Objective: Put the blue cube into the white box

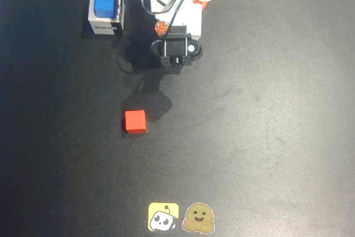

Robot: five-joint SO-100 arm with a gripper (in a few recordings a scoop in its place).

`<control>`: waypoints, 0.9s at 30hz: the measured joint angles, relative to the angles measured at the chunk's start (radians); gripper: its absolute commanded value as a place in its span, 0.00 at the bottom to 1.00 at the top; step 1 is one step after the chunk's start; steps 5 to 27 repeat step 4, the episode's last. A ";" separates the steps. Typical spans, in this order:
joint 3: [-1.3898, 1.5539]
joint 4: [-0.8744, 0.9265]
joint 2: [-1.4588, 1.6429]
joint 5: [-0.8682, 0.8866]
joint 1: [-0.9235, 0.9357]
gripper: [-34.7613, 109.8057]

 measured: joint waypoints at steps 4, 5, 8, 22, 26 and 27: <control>0.000 0.000 0.000 0.000 0.000 0.24; 0.000 0.000 0.000 0.000 0.000 0.24; 0.000 0.000 0.000 0.000 0.000 0.24; 0.000 0.000 0.000 0.000 0.000 0.24; 0.000 0.000 0.000 0.000 0.000 0.24; 0.000 0.000 0.000 0.000 0.000 0.24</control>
